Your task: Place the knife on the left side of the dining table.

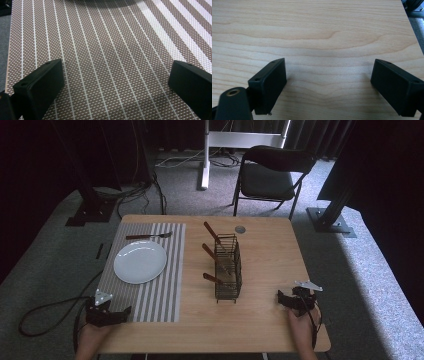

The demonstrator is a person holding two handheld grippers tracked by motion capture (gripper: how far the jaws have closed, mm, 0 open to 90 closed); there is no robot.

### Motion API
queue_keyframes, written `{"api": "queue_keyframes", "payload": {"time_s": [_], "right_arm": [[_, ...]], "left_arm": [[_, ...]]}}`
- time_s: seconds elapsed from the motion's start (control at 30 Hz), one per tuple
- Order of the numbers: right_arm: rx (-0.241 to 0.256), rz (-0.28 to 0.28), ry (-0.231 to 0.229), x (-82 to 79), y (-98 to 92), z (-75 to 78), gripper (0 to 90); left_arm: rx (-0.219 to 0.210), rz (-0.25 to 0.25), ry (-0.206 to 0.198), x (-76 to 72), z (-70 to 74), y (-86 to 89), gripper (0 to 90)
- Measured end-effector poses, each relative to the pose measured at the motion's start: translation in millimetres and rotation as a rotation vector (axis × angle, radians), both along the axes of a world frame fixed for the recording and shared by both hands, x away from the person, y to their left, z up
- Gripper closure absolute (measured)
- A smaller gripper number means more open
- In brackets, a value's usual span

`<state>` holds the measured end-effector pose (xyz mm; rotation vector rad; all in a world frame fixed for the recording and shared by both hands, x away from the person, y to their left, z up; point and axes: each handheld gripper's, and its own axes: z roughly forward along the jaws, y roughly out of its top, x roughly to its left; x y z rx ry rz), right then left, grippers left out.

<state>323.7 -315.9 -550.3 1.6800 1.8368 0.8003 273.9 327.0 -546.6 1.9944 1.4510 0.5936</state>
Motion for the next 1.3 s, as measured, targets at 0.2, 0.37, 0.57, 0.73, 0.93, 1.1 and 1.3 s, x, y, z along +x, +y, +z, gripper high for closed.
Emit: {"api": "queue_keyframes", "payload": {"time_s": [0.2, 0.37, 0.57, 0.73, 0.93, 1.1, 1.3], "right_arm": [[0.0, 0.0, 0.0, 0.0, 0.1, 0.0, 12.3], [0.001, 0.0, 0.001, 0.0, 0.2, 0.0, 12.3], [0.001, 0.0, 0.001, 0.0, 0.2, 0.0, 12.3], [0.0, 0.0, 0.001, 0.0, 0.1, 0.0, 12.3], [0.0, 0.0, 0.001, 0.0, 0.1, 0.0, 12.3], [0.001, 0.0, 0.001, 0.0, 0.2, 0.0, 12.3], [0.001, 0.0, 0.001, 0.0, 0.2, 0.0, 12.3]], "left_arm": [[0.001, 0.0, 0.001, 0.1, 0.1, 0.0, 0.4], [0.001, 0.0, 0.001, 0.2, 0.1, 0.0, 0.4], [0.001, 0.0, 0.001, 0.1, 0.1, 0.0, 0.4], [0.001, -0.004, 0.002, 0.1, 0.1, 0.4, 0.5], [0.003, -0.026, 0.008, 0.6, 0.9, 2.2, 0.7], [0.002, -0.027, 0.006, -0.2, 2.1, 1.2, 4.7], [-0.027, -0.051, 0.015, 0.1, 5.4, -3.9, 4.8]]}}
